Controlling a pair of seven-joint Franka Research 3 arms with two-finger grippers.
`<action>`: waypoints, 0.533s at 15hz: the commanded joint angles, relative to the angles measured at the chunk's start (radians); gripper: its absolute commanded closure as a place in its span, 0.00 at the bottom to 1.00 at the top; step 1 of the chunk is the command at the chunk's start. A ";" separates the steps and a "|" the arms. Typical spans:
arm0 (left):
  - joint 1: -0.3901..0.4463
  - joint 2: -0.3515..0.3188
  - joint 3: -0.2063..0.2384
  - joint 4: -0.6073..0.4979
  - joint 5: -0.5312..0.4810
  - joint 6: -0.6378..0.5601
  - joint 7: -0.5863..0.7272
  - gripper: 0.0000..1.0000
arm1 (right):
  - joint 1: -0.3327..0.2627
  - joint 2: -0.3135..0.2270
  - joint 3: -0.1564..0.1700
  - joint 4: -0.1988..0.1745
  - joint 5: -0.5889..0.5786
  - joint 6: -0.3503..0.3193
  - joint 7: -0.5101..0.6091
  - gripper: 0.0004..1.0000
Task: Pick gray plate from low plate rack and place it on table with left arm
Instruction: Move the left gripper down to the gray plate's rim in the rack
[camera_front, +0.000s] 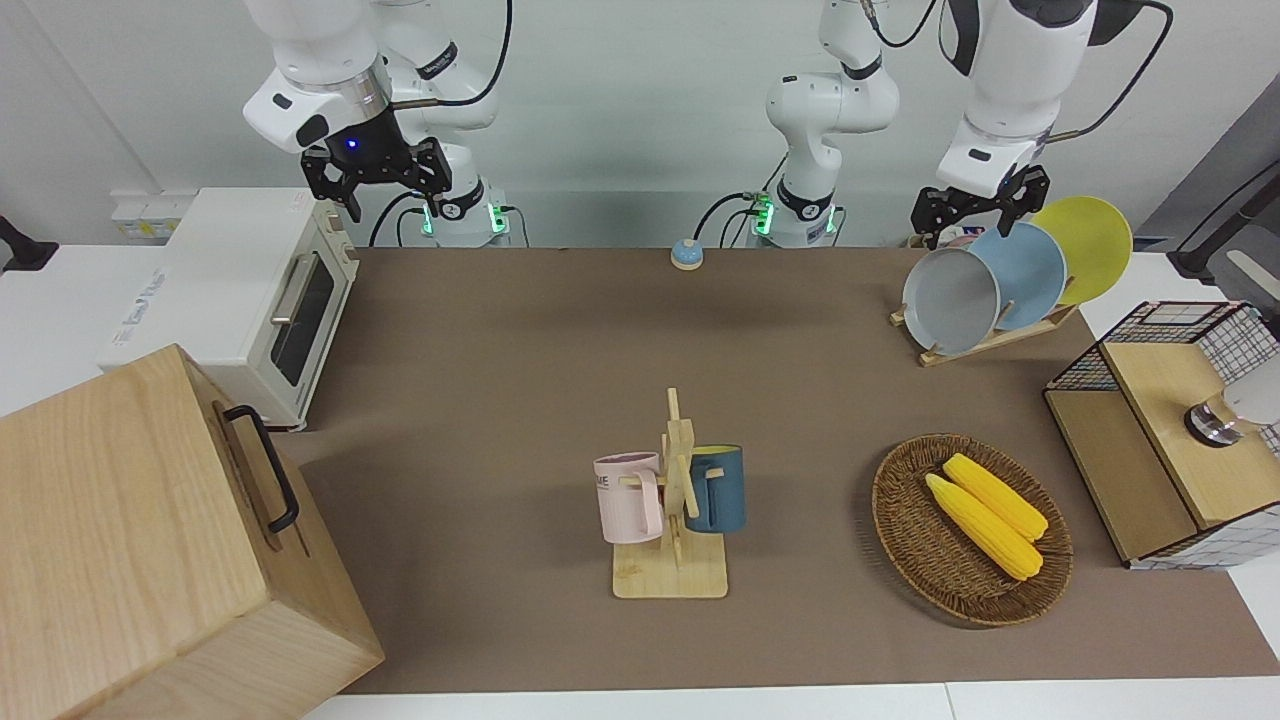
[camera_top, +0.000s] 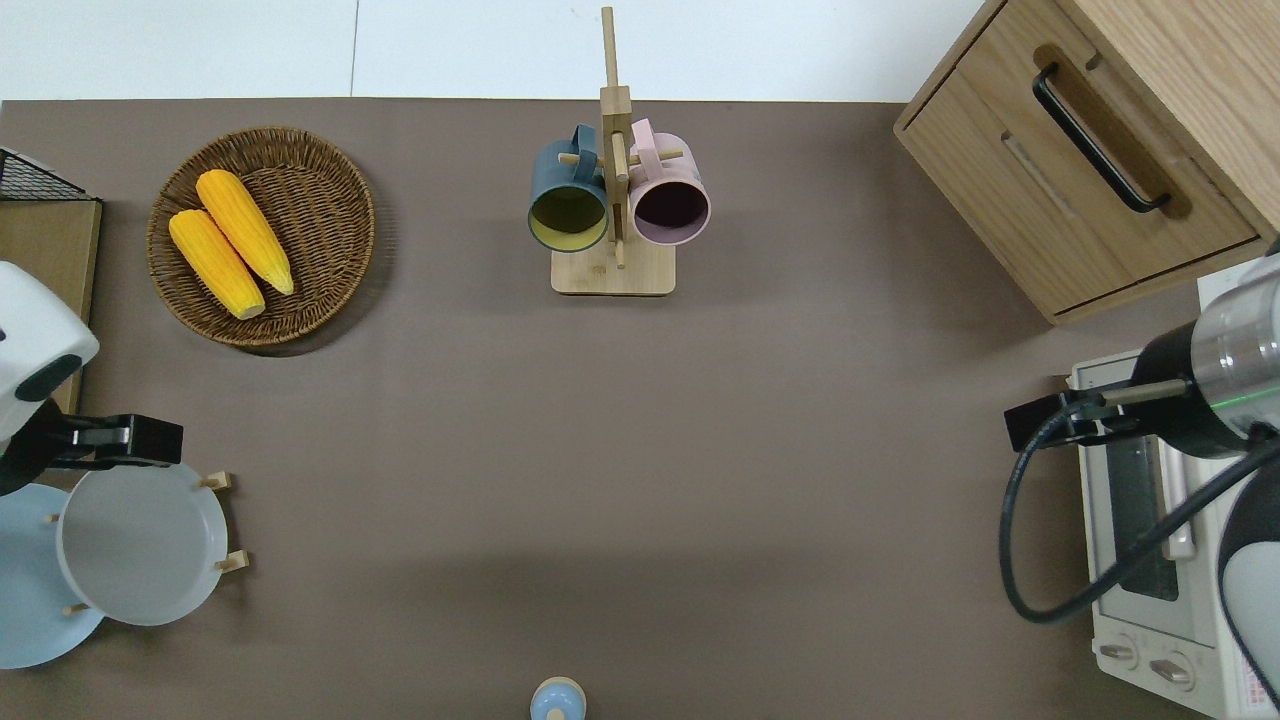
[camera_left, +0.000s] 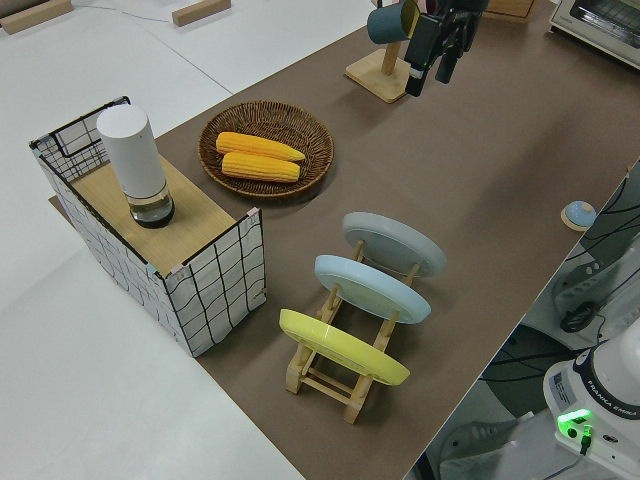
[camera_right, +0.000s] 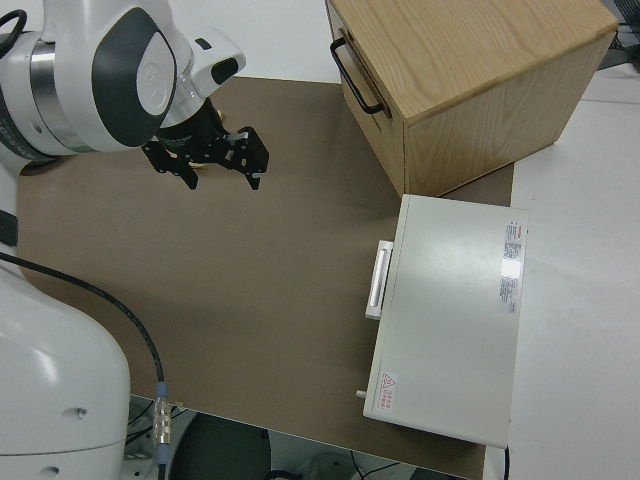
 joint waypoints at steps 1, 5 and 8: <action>0.003 -0.073 0.021 -0.148 0.112 0.100 0.041 0.01 | -0.013 -0.005 0.006 0.006 0.005 -0.015 -0.003 0.01; 0.002 -0.088 0.088 -0.245 0.146 0.199 0.061 0.01 | -0.015 -0.005 0.006 0.006 0.005 -0.015 -0.005 0.01; 0.000 -0.094 0.145 -0.353 0.160 0.309 0.061 0.01 | -0.015 -0.005 0.006 0.006 0.005 -0.015 -0.003 0.01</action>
